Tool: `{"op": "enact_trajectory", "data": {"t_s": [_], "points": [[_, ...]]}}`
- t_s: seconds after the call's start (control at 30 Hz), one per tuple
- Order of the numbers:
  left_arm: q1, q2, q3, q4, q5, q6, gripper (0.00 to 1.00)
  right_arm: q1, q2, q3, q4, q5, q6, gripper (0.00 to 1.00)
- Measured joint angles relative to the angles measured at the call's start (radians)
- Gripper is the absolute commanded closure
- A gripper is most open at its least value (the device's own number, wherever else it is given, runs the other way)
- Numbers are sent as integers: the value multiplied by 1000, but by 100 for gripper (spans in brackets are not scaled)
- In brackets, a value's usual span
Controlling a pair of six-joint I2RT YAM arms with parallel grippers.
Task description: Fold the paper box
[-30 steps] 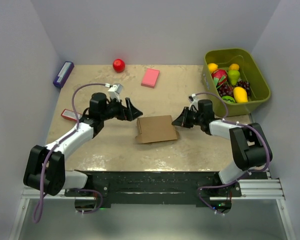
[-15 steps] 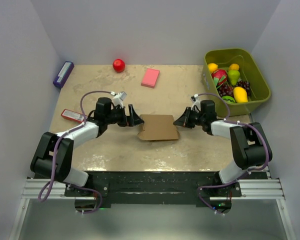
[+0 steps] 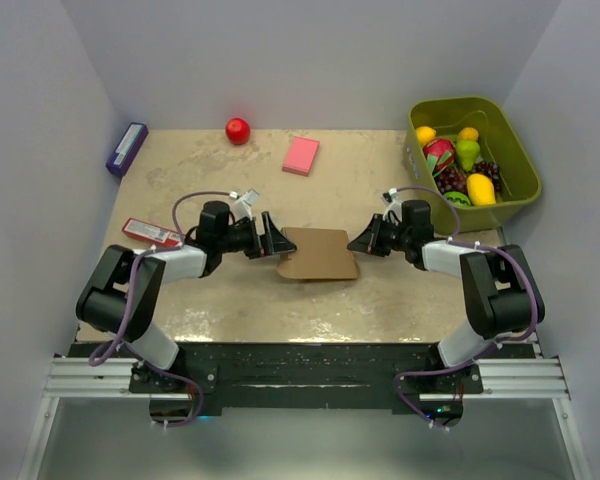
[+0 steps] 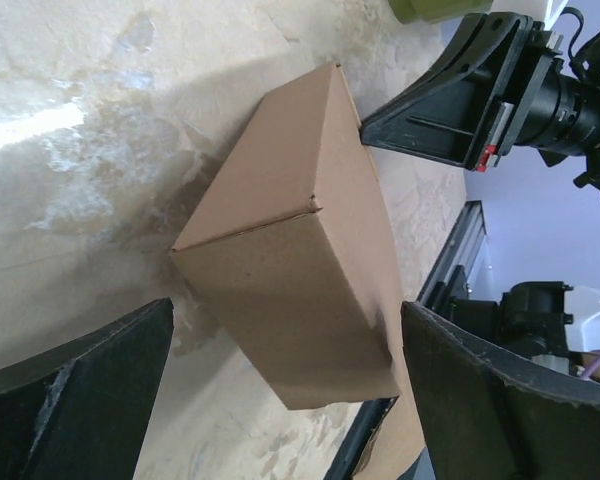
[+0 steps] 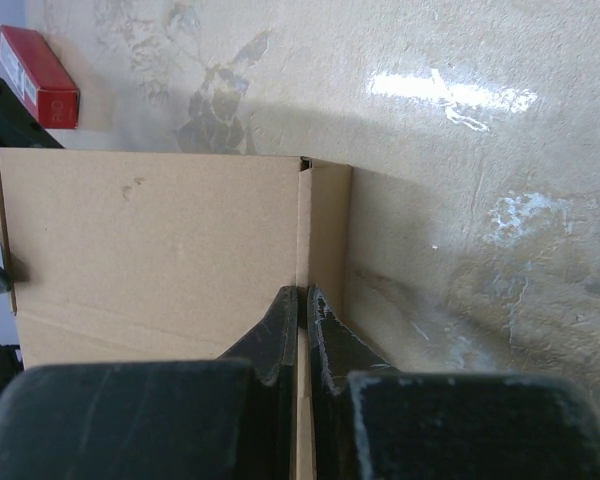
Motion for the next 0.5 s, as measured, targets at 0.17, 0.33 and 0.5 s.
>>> {"op": "enact_trajectory", "data": {"t_s": [0.17,0.33,0.5], "points": [[-38,29,0,74,10,-60,12,0,0,0,0,0,-4,100],[-53,81,0,138,22,-116,35,0,-13,0,-15,20,-19,100],[-51,135,0,204,37,-199,59,0,-43,-7,-37,52,-37,77]]}}
